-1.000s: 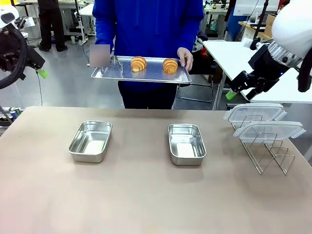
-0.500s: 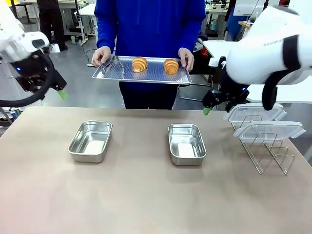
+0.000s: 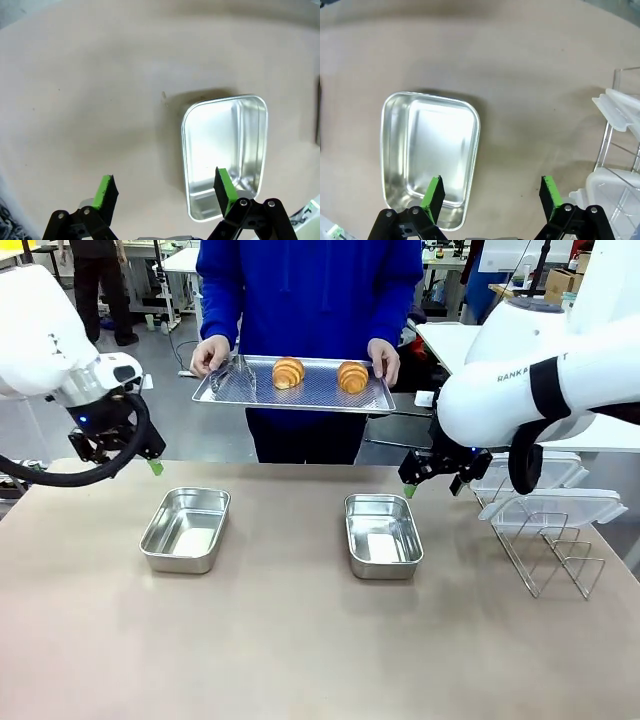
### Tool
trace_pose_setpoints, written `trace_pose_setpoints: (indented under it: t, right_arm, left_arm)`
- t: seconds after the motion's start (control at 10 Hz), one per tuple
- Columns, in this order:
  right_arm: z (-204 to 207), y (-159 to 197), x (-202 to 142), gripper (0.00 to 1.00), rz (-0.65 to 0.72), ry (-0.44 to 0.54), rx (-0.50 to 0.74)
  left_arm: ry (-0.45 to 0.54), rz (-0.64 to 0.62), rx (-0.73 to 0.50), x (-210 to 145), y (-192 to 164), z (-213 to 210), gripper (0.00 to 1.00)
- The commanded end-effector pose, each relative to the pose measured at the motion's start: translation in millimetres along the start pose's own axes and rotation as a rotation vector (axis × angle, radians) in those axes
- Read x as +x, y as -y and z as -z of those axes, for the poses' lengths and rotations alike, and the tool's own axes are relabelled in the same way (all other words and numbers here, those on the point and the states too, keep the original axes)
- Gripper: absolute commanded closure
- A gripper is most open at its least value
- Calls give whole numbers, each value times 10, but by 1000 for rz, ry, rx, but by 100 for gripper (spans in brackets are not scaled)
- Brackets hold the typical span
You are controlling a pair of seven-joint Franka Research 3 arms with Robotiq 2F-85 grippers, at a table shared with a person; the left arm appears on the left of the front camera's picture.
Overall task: Place the bread in airtight containers.
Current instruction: Lift both Airtight Container.
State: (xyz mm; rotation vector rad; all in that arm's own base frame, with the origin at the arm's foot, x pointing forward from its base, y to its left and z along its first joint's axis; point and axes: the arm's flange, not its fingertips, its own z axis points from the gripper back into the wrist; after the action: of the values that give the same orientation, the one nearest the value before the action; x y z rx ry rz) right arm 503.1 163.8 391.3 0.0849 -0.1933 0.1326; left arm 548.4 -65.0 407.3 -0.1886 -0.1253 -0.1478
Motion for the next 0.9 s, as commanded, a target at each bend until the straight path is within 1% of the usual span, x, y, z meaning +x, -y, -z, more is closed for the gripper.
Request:
trace_pose_setpoints:
  t: [0.0,0.2,0.4,0.6,0.8]
  right_arm:
    - [188,-110,33,0,28,0,-37]
    - [368,-130,-14,0,36,-15,-20]
    - [508,-204,-97,0,28,-10,-27]
    - [661,-255,-118,0,40,-29,-42]
    - [797,-301,-151,0,35,-51,-46]
  left_arm:
    - [1,-43,47,-5,76,208,0]
    - [-30,-59,49,-49,94,360,0]
    - [-65,-66,64,-64,103,544,0]
    - [-119,-64,66,-77,131,719,0]
    - [-138,-76,86,-103,160,809,0]
